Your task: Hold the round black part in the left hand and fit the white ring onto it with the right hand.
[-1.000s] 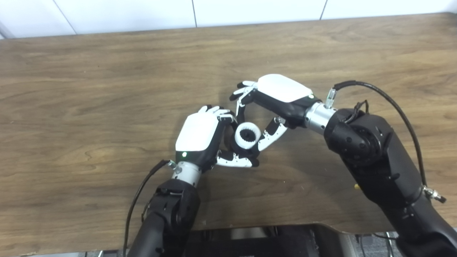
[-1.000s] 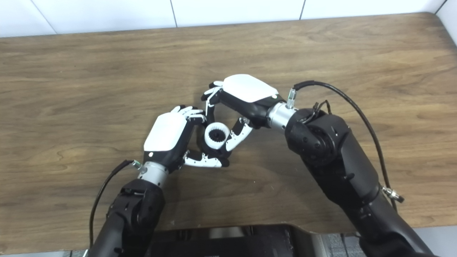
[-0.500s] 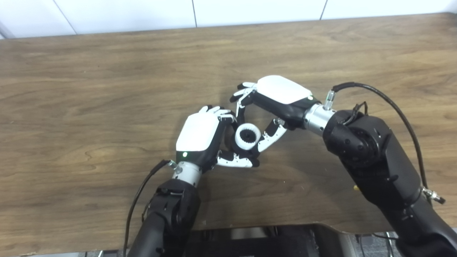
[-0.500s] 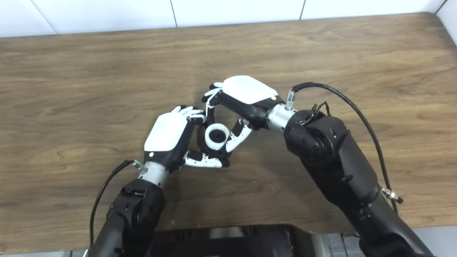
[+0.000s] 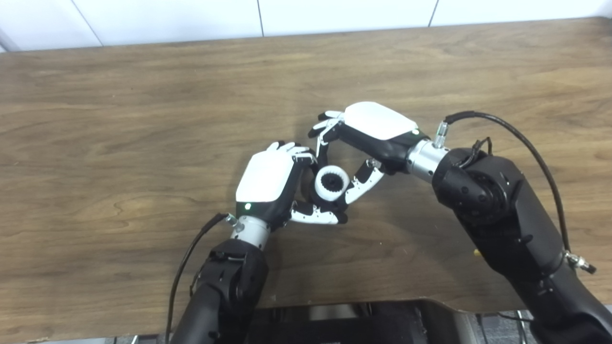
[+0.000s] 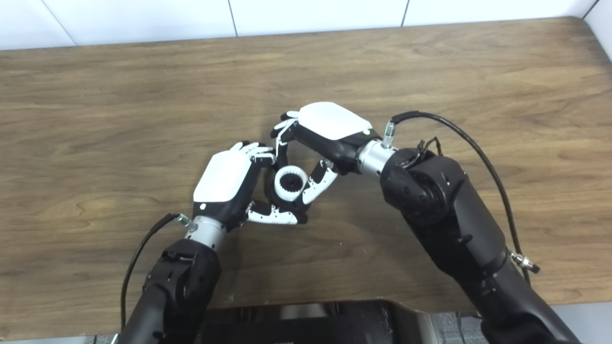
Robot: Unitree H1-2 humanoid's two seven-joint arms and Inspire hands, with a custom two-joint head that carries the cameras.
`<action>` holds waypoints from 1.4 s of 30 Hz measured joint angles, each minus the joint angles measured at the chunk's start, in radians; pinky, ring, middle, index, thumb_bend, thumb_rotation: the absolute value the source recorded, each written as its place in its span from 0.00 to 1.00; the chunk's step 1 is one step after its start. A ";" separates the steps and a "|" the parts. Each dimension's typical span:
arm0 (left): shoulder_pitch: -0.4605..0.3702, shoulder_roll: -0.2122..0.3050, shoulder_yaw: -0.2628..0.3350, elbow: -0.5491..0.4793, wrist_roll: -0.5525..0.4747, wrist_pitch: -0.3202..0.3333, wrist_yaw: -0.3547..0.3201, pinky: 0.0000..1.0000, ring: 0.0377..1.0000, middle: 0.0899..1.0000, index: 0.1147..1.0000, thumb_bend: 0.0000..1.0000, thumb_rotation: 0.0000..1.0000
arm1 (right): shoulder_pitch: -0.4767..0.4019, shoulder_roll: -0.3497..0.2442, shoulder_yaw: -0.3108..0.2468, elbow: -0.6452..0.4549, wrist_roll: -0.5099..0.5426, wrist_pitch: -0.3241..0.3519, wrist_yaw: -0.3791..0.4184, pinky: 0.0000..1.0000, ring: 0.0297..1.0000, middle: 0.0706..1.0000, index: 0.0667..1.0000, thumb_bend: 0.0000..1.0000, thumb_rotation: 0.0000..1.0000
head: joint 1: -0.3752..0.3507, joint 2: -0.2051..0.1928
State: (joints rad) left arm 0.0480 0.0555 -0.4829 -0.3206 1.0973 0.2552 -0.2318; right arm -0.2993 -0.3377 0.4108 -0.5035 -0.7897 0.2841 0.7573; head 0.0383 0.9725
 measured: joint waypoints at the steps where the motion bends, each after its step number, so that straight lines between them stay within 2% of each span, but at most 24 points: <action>1: 0.000 0.000 0.000 0.000 0.000 0.000 0.000 0.94 0.87 0.77 0.41 0.53 0.05 | 0.000 0.000 0.000 0.000 0.000 0.000 0.000 0.82 0.95 0.84 0.45 0.53 0.15 | 0.000 0.000; 3: 0.000 0.000 0.000 0.000 0.000 0.000 0.000 0.95 0.88 0.77 0.41 0.53 0.05 | 0.000 0.000 0.000 0.000 0.001 0.000 0.000 0.83 0.94 0.84 0.45 0.52 0.15 | -0.005 -0.003; 4: 0.000 0.000 0.000 0.000 0.000 0.000 0.000 0.94 0.87 0.77 0.41 0.53 0.06 | 0.000 -0.001 0.000 0.000 0.001 0.000 0.000 0.83 0.94 0.85 0.51 0.74 0.21 | -0.005 -0.003; 5: 0.000 0.000 0.000 0.000 0.000 0.000 0.000 0.94 0.87 0.77 0.41 0.53 0.06 | 0.000 -0.001 0.000 0.000 0.001 0.000 0.001 0.83 0.94 0.85 0.54 0.86 0.24 | -0.005 -0.003; 6: 0.000 0.000 0.000 0.000 0.000 0.000 0.000 0.94 0.87 0.77 0.41 0.53 0.06 | -0.001 -0.003 0.000 0.000 0.000 0.000 0.003 0.83 0.94 0.85 0.57 0.94 0.27 | -0.005 -0.003; 8: -0.002 0.000 0.000 0.000 0.000 0.000 0.000 0.94 0.87 0.77 0.41 0.53 0.06 | -0.001 -0.007 0.000 0.000 -0.001 0.001 0.015 0.84 0.95 0.86 0.60 0.99 0.28 | -0.005 -0.003; 14: -0.002 0.000 0.000 0.001 0.000 -0.001 0.002 0.94 0.87 0.77 0.41 0.53 0.06 | -0.004 -0.007 0.000 -0.001 -0.004 0.002 0.040 0.86 0.96 0.88 0.62 1.00 0.28 | -0.005 -0.003; 22: -0.002 0.001 0.000 0.002 0.000 -0.001 0.004 0.94 0.87 0.77 0.41 0.53 0.05 | -0.004 -0.007 -0.001 -0.001 -0.005 0.002 0.042 0.86 0.96 0.88 0.54 1.00 0.27 | -0.005 -0.003; 32: -0.002 0.001 0.000 0.002 -0.002 -0.002 0.005 0.94 0.87 0.77 0.41 0.53 0.05 | -0.004 -0.007 -0.004 -0.001 -0.004 0.001 0.042 0.86 0.95 0.87 0.53 1.00 0.27 | -0.005 -0.003; 42: -0.002 0.002 0.003 0.002 -0.006 -0.002 0.005 0.95 0.87 0.77 0.41 0.53 0.05 | -0.032 -0.008 -0.057 -0.002 -0.001 0.004 0.036 0.90 0.97 0.87 0.54 1.00 0.26 | -0.009 -0.012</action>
State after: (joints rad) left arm 0.0463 0.0573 -0.4797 -0.3185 1.0911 0.2532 -0.2266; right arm -0.3318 -0.3461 0.3542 -0.5055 -0.7906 0.2880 0.7931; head 0.0291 0.9603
